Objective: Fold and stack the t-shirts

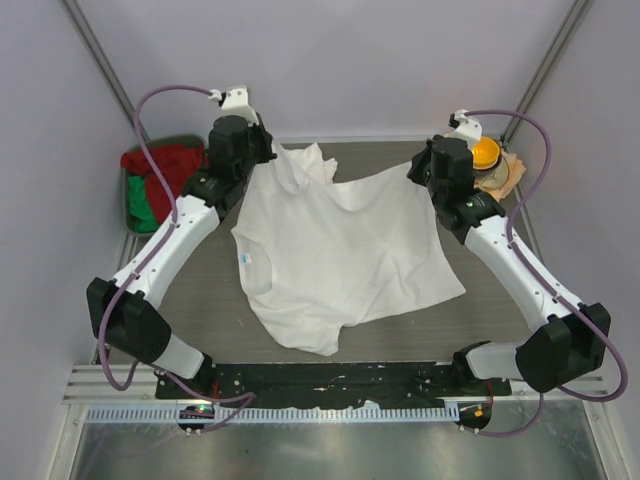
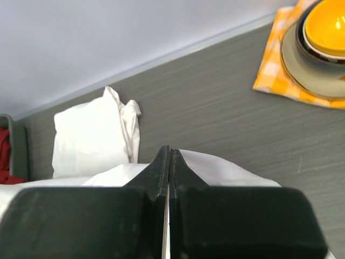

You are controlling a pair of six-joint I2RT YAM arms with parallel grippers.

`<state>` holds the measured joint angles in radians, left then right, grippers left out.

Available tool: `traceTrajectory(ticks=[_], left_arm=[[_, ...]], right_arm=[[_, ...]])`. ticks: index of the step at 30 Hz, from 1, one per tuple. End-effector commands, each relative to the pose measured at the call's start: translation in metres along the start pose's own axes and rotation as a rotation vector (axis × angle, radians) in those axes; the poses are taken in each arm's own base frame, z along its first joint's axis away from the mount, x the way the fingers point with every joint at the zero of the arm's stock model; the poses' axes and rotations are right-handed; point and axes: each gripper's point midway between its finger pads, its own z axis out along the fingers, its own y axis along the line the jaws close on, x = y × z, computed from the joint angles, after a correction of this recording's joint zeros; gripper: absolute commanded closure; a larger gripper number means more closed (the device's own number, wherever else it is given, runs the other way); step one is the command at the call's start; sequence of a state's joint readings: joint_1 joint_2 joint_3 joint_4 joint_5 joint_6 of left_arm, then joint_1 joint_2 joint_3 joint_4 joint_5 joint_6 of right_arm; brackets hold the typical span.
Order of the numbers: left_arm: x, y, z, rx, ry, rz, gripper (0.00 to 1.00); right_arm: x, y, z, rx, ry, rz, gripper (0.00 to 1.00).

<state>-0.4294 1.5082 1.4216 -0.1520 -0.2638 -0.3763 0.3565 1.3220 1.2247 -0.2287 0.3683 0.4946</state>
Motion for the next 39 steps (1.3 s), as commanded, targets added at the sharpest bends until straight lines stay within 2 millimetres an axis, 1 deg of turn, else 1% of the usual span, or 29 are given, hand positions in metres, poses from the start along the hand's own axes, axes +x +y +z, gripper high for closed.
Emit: traceTrajectory(ticks=[1, 3, 4, 5, 7, 8, 9, 10, 11, 13, 14, 15, 16, 18, 19, 20, 21, 22, 23, 25, 27, 28, 31, 33, 34, 35, 36, 38, 39], left_arm=[[-0.093, -0.049, -0.046, 0.211, -0.180, -0.002, 1.00], [-0.107, -0.067, -0.069, 0.266, -0.214, 0.022, 1.00], [-0.123, -0.073, -0.090, 0.291, -0.256, 0.035, 1.00], [-0.125, -0.088, -0.106, 0.325, -0.276, 0.085, 1.00], [-0.134, -0.096, -0.128, 0.323, -0.315, 0.123, 1.00], [-0.138, -0.111, -0.153, 0.365, -0.347, 0.170, 1.00], [-0.140, -0.114, -0.163, 0.358, -0.362, 0.192, 1.00], [-0.142, -0.110, -0.172, 0.309, -0.381, 0.211, 1.00], [-0.143, -0.124, -0.194, 0.344, -0.412, 0.254, 1.00], [-0.146, -0.128, -0.211, 0.339, -0.432, 0.272, 1.00], [-0.147, -0.138, -0.229, 0.387, -0.445, 0.270, 1.00], [-0.150, -0.141, -0.238, 0.399, -0.465, 0.295, 1.00], [-0.150, -0.149, -0.252, 0.428, -0.474, 0.289, 1.00], [-0.157, -0.151, -0.272, 0.467, -0.501, 0.295, 1.00], [-0.158, -0.159, -0.288, 0.517, -0.510, 0.287, 1.00], [-0.161, -0.159, -0.296, 0.533, -0.523, 0.279, 1.00], [-0.168, -0.156, -0.308, 0.554, -0.542, 0.260, 1.00], [-0.169, -0.161, -0.321, 0.597, -0.551, 0.258, 1.00], [-0.171, -0.161, -0.328, 0.613, -0.557, 0.255, 1.00], [-0.180, -0.160, -0.346, 0.661, -0.580, 0.231, 1.00], [-0.185, -0.160, -0.352, 0.673, -0.589, 0.229, 1.00], [-0.188, -0.162, -0.354, 0.673, -0.591, 0.227, 1.00], [-0.186, -0.160, -0.344, 0.602, -0.587, 0.264, 1.00], [-0.179, -0.162, -0.333, 0.543, -0.587, 0.297, 1.00], [-0.165, -0.163, -0.320, 0.505, -0.566, 0.327, 1.00], [-0.156, -0.165, -0.312, 0.498, -0.543, 0.317, 1.00], [-0.148, -0.165, -0.303, 0.482, -0.522, 0.314, 1.00], [-0.126, -0.160, -0.268, 0.450, -0.463, 0.322, 1.00], [-0.102, -0.161, -0.250, 0.457, -0.399, 0.294, 1.00]], right_arm=[[-0.068, 0.030, -0.029, -0.159, -0.210, 0.027, 0.99], [-0.076, 0.049, -0.043, -0.270, -0.229, -0.007, 0.99], [-0.086, 0.055, -0.055, -0.308, -0.251, -0.018, 0.99], [-0.094, 0.065, -0.067, -0.372, -0.258, -0.039, 0.99], [-0.107, 0.073, -0.089, -0.434, -0.300, -0.084, 0.99], [-0.129, 0.080, -0.114, -0.488, -0.379, -0.079, 0.99], [-0.137, 0.085, -0.129, -0.534, -0.406, -0.100, 0.99], [-0.146, 0.089, -0.142, -0.562, -0.430, -0.107, 0.99], [-0.162, 0.096, -0.172, -0.624, -0.471, -0.119, 0.99], [-0.178, 0.105, -0.206, -0.705, -0.522, -0.142, 0.99], [-0.188, 0.104, -0.224, -0.720, -0.540, -0.147, 0.99], [-0.194, 0.106, -0.245, -0.764, -0.563, -0.158, 0.99], [-0.200, 0.105, -0.258, -0.779, -0.585, -0.171, 0.99], [-0.214, 0.103, -0.292, -0.821, -0.634, -0.183, 0.99], [-0.216, 0.103, -0.303, -0.842, -0.647, -0.191, 0.99], [-0.223, 0.102, -0.318, -0.854, -0.671, -0.195, 0.99], [-0.227, 0.099, -0.329, -0.860, -0.688, -0.197, 0.99], [-0.229, 0.099, -0.336, -0.872, -0.694, -0.198, 0.99], [-0.234, 0.097, -0.346, -0.876, -0.712, -0.201, 0.99], [-0.238, 0.095, -0.353, -0.876, -0.721, -0.196, 0.99], [-0.240, 0.093, -0.353, -0.860, -0.725, -0.190, 0.99], [-0.241, 0.093, -0.352, -0.855, -0.727, -0.191, 0.99], [-0.239, 0.091, -0.331, -0.800, -0.700, -0.172, 0.99], [-0.231, 0.091, -0.299, -0.738, -0.646, -0.161, 0.99], [-0.227, 0.092, -0.287, -0.719, -0.624, -0.155, 0.99], [-0.215, 0.094, -0.264, -0.698, -0.581, -0.155, 0.99], [-0.210, 0.091, -0.249, -0.661, -0.565, -0.142, 0.99], [-0.193, 0.091, -0.218, -0.623, -0.520, -0.127, 0.99], [-0.181, 0.093, -0.197, -0.607, -0.479, -0.130, 0.99]])
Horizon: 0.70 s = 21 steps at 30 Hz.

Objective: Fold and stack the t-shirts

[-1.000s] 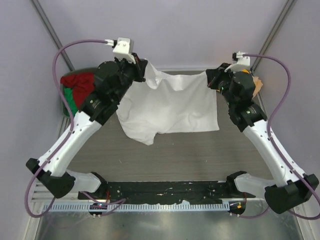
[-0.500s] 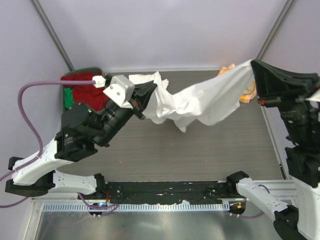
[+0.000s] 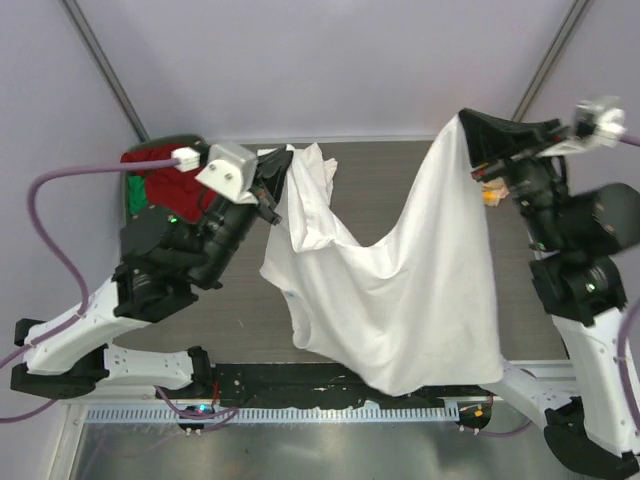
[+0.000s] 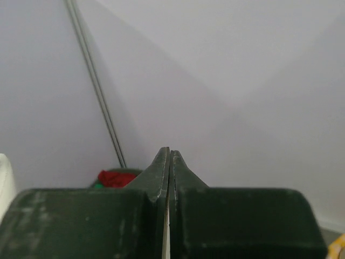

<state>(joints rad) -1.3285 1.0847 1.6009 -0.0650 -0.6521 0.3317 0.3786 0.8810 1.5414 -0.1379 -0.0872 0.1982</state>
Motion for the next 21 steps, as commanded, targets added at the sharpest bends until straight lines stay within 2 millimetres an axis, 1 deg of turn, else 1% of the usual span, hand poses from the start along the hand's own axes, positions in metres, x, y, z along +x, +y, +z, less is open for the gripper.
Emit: traceTrajectory(ticks=[1, 2, 3, 4, 5, 6, 7, 8, 9, 10, 11, 12, 13, 14, 15, 16, 17, 18, 19, 20, 21], left_arm=[[0.092, 0.015, 0.031, -0.082, 0.157, -0.040, 1.00], [0.108, 0.019, 0.036, -0.092, 0.178, -0.049, 1.00], [0.139, 0.018, 0.042, -0.103, 0.222, -0.067, 1.00], [0.158, 0.039, 0.048, -0.156, 0.249, -0.057, 1.00], [0.173, 0.040, 0.053, -0.142, 0.268, -0.086, 1.00], [0.204, 0.058, 0.058, -0.197, 0.303, -0.109, 1.00], [0.215, 0.066, 0.063, -0.211, 0.302, -0.131, 1.00], [0.230, 0.071, 0.069, -0.198, 0.317, -0.160, 1.00], [0.244, 0.080, 0.073, -0.208, 0.340, -0.185, 1.00], [0.271, 0.107, 0.080, -0.273, 0.372, -0.223, 1.00], [0.283, 0.113, 0.084, -0.263, 0.390, -0.248, 1.00], [0.289, 0.135, 0.087, -0.304, 0.391, -0.259, 1.00], [0.310, 0.142, 0.092, -0.324, 0.426, -0.267, 1.00], [0.308, 0.150, 0.099, -0.336, 0.418, -0.266, 1.00], [0.316, 0.165, 0.102, -0.367, 0.429, -0.259, 1.00], [0.333, 0.171, 0.106, -0.381, 0.463, -0.260, 1.00], [0.328, 0.180, 0.115, -0.390, 0.448, -0.262, 1.00], [0.332, 0.195, 0.117, -0.414, 0.454, -0.262, 1.00], [0.347, 0.201, 0.122, -0.424, 0.478, -0.265, 1.00], [0.339, 0.211, 0.130, -0.435, 0.460, -0.265, 1.00], [0.341, 0.224, 0.132, -0.456, 0.461, -0.260, 1.00]], right_arm=[[0.096, -0.043, 0.034, 0.157, 0.163, 0.043, 0.99], [0.110, -0.048, 0.038, 0.171, 0.183, 0.048, 0.99], [0.130, -0.054, 0.044, 0.189, 0.216, 0.050, 0.99], [0.149, -0.065, 0.046, 0.229, 0.242, 0.047, 0.99], [0.162, -0.072, 0.048, 0.255, 0.262, 0.044, 0.99], [0.184, -0.081, 0.051, 0.289, 0.302, 0.039, 0.99], [0.200, -0.092, 0.051, 0.338, 0.318, 0.032, 0.99], [0.212, -0.101, 0.051, 0.372, 0.336, 0.025, 0.99], [0.223, -0.108, 0.052, 0.400, 0.355, 0.017, 0.99], [0.244, -0.122, 0.052, 0.463, 0.389, -0.002, 0.99], [0.255, -0.130, 0.053, 0.494, 0.407, -0.017, 0.99], [0.263, -0.137, 0.054, 0.521, 0.420, -0.026, 0.99], [0.277, -0.145, 0.056, 0.545, 0.444, -0.036, 0.99], [0.284, -0.149, 0.058, 0.559, 0.454, -0.037, 0.99], [0.289, -0.155, 0.059, 0.575, 0.460, -0.041, 0.99], [0.303, -0.161, 0.065, 0.586, 0.484, -0.045, 0.99], [0.306, -0.164, 0.069, 0.590, 0.486, -0.044, 0.99], [0.312, -0.167, 0.072, 0.592, 0.496, -0.050, 0.99], [0.310, -0.168, 0.080, 0.591, 0.488, -0.052, 0.99], [0.326, -0.175, 0.082, 0.608, 0.512, -0.061, 0.99], [0.330, -0.178, 0.084, 0.614, 0.519, -0.068, 0.99]])
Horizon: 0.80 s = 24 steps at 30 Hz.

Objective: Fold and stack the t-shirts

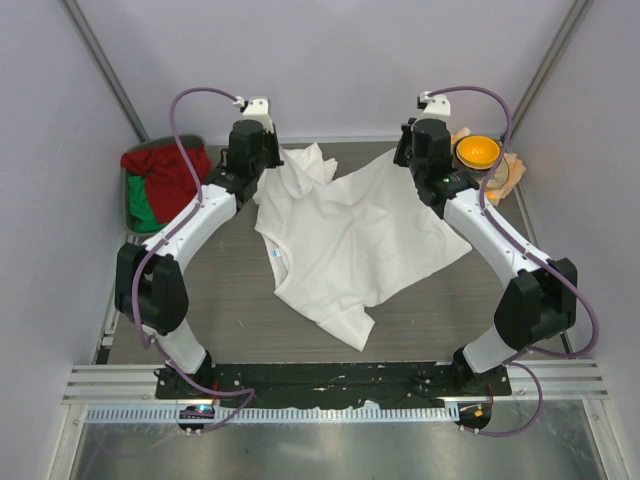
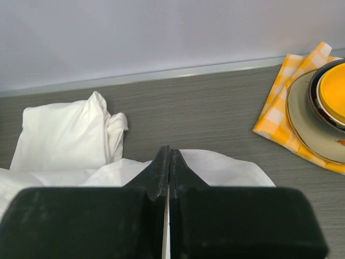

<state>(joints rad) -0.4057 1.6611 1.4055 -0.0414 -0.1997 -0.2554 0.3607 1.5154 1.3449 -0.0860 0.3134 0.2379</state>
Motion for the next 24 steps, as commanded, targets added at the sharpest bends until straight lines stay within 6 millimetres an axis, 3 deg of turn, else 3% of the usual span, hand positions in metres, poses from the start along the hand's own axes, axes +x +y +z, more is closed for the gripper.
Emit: traceTrajectory(ticks=[1, 2, 5, 6, 8, 9, 11, 13, 14, 15, 16, 17, 18, 19, 21, 22, 23, 24], left_arm=[[-0.067, 0.007, 0.020, 0.024, -0.139, -0.070, 1.00], [-0.067, 0.011, 0.034, 0.006, -0.124, -0.064, 1.00], [-0.057, 0.029, 0.067, -0.051, -0.094, -0.050, 1.00], [-0.054, 0.035, 0.075, -0.063, -0.080, -0.044, 1.00], [-0.058, 0.038, 0.087, -0.078, -0.087, -0.045, 1.00], [-0.044, 0.044, 0.100, -0.096, -0.060, -0.042, 1.00], [-0.049, 0.050, 0.109, -0.134, -0.080, -0.050, 1.00], [-0.039, 0.059, 0.125, -0.178, -0.070, -0.065, 1.00], [-0.057, 0.059, 0.128, -0.184, -0.107, -0.078, 1.00], [-0.054, 0.066, 0.134, -0.222, -0.095, -0.081, 1.00], [-0.024, 0.074, 0.150, -0.258, -0.023, -0.071, 0.87], [-0.043, 0.073, 0.154, -0.269, -0.058, -0.079, 0.61], [-0.040, 0.083, 0.157, -0.329, -0.058, -0.077, 0.38], [-0.026, 0.088, 0.167, -0.353, -0.037, -0.076, 0.01], [-0.035, 0.090, 0.162, -0.375, -0.049, -0.092, 0.00], [-0.056, 0.086, 0.149, -0.366, -0.085, -0.109, 0.00], [-0.047, 0.085, 0.148, -0.360, -0.076, -0.125, 0.00], [-0.054, 0.078, 0.139, -0.322, -0.079, -0.141, 0.00]], right_arm=[[-0.052, 0.000, 0.020, 0.046, -0.140, 0.041, 0.99], [-0.039, -0.002, 0.033, 0.061, -0.113, 0.034, 0.99], [-0.039, -0.005, 0.050, 0.089, -0.143, 0.052, 0.99], [-0.026, -0.008, 0.062, 0.109, -0.122, 0.045, 0.99], [-0.023, -0.013, 0.072, 0.135, -0.124, 0.054, 0.99], [-0.010, -0.017, 0.084, 0.157, -0.100, 0.048, 0.99], [-0.010, -0.027, 0.096, 0.197, -0.107, 0.068, 0.99], [0.002, -0.036, 0.116, 0.245, -0.083, 0.070, 0.99], [0.005, -0.039, 0.124, 0.261, -0.071, 0.076, 0.99], [0.010, -0.047, 0.131, 0.298, -0.048, 0.074, 0.99], [0.023, -0.050, 0.147, 0.331, -0.002, 0.060, 0.91], [0.025, -0.056, 0.153, 0.367, 0.007, 0.066, 0.67], [0.030, -0.060, 0.160, 0.392, 0.020, 0.062, 0.42], [0.024, -0.059, 0.163, 0.403, 0.019, 0.061, 0.14], [0.031, -0.064, 0.167, 0.424, 0.020, 0.057, 0.06], [0.031, -0.062, 0.166, 0.412, 0.014, 0.060, 0.03], [0.013, -0.057, 0.155, 0.383, -0.016, 0.076, 0.02], [0.022, -0.059, 0.150, 0.377, -0.012, 0.077, 0.02]])
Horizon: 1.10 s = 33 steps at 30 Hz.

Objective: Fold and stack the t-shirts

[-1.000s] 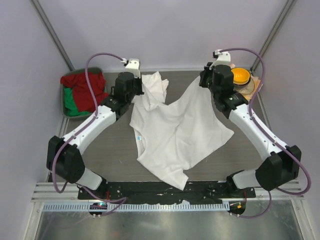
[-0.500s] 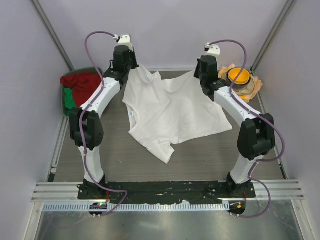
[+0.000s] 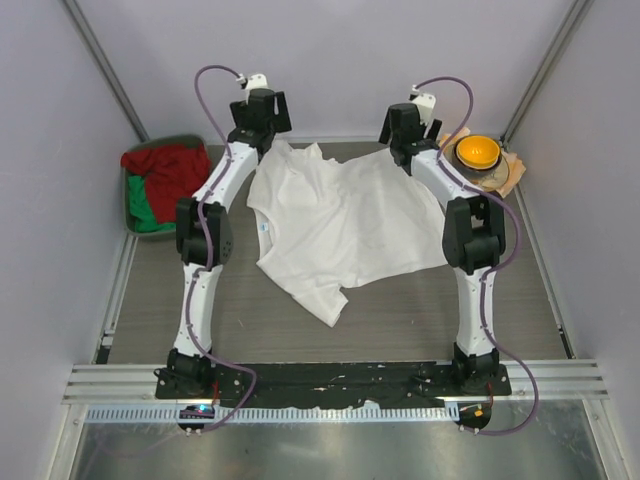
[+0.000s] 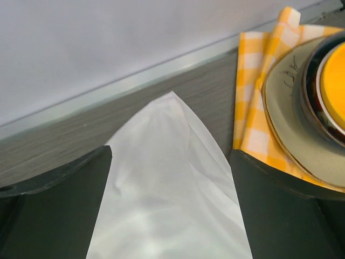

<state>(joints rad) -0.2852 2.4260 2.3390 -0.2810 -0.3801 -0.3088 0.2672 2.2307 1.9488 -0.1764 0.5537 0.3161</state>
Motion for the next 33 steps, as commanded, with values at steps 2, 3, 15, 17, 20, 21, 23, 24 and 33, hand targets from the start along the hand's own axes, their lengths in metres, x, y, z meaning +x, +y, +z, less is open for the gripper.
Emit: traceTrajectory(ticks=[2, 3, 15, 17, 20, 21, 23, 24, 33], left_arm=[[-0.054, 0.007, -0.072, 0.004, -0.039, -0.123, 0.00], [-0.049, 0.008, -0.085, -0.001, -0.010, -0.135, 0.00], [0.161, -0.007, -0.287, 0.023, 0.455, -0.083, 0.00], [0.205, -0.010, -0.306, 0.042, 0.529, -0.100, 0.00], [0.248, -0.006, -0.332, 0.031, 0.611, -0.121, 0.00], [0.256, -0.004, -0.338, 0.024, 0.623, -0.129, 0.00], [0.275, 0.001, -0.356, 0.012, 0.650, -0.139, 0.00], [0.279, 0.003, -0.361, 0.007, 0.653, -0.139, 0.00], [0.304, 0.021, -0.379, -0.071, 0.597, -0.091, 0.00]], right_arm=[[-0.068, -0.010, -0.060, -0.034, -0.126, 0.102, 0.01], [-0.055, -0.016, -0.068, -0.035, -0.101, 0.086, 0.01], [0.095, -0.045, -0.194, -0.159, 0.256, -0.126, 0.00], [0.106, -0.048, -0.207, -0.199, 0.289, -0.107, 0.01], [0.124, -0.054, -0.226, -0.217, 0.305, -0.125, 0.02], [0.133, -0.056, -0.233, -0.219, 0.317, -0.148, 0.02], [0.131, -0.057, -0.244, -0.231, 0.303, -0.151, 0.02], [0.134, -0.059, -0.249, -0.232, 0.313, -0.160, 0.02], [0.138, -0.052, -0.273, -0.277, 0.290, -0.181, 0.03]])
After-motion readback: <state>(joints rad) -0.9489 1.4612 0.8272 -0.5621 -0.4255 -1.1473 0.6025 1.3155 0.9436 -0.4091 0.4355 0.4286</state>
